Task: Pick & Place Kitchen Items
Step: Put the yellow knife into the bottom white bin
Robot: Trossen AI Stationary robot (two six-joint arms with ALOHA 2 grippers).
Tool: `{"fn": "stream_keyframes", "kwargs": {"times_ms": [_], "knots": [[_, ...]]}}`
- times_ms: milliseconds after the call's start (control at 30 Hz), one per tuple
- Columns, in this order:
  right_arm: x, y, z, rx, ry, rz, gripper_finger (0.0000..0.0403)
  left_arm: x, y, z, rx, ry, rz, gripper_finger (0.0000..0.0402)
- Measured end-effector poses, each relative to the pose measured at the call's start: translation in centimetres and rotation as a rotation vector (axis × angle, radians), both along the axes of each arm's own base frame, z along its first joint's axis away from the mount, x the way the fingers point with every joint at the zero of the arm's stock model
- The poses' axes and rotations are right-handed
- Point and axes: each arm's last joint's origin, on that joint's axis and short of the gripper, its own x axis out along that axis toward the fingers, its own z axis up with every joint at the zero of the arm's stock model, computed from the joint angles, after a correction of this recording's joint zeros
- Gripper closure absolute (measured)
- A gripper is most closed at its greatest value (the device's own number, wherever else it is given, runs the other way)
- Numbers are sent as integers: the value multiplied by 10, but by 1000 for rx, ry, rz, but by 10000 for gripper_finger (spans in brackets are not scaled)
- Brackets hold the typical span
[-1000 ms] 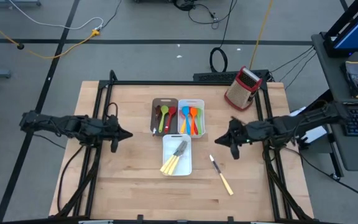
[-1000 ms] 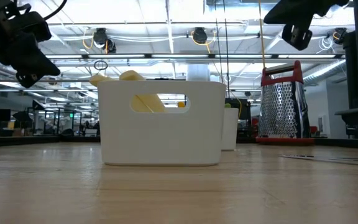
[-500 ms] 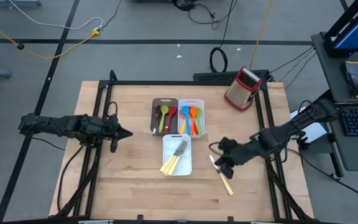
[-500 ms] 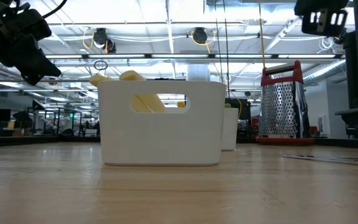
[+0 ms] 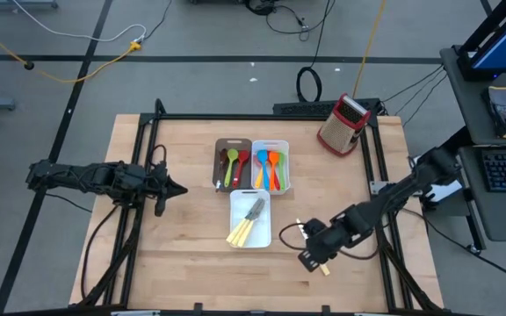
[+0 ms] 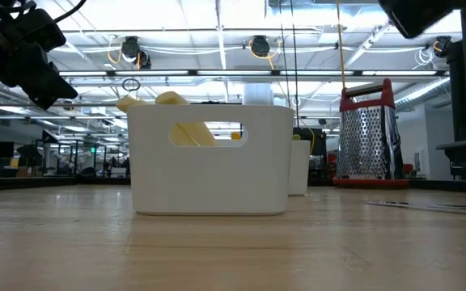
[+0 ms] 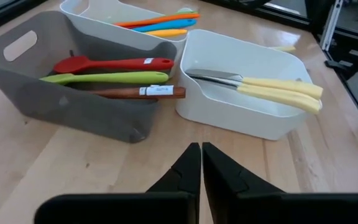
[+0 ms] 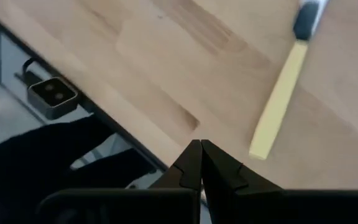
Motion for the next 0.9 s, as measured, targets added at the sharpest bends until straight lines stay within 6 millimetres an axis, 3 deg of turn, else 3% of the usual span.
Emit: {"fn": "stream_keyframes", "kwargs": {"times_ms": [300,467,667,900], "knots": [[2,1,-6,6,40,-38,376,0,0,0,9,-1,-4,396],[2,1,-6,5,42,-39,332,0,0,0,12,-1,-5,382],[1,0,-7,-7,57,-39,267,0,0,0,17,-2,-7,398],[-7,1,-21,-20,82,-27,216,0,0,0,16,-2,-8,382]]}}
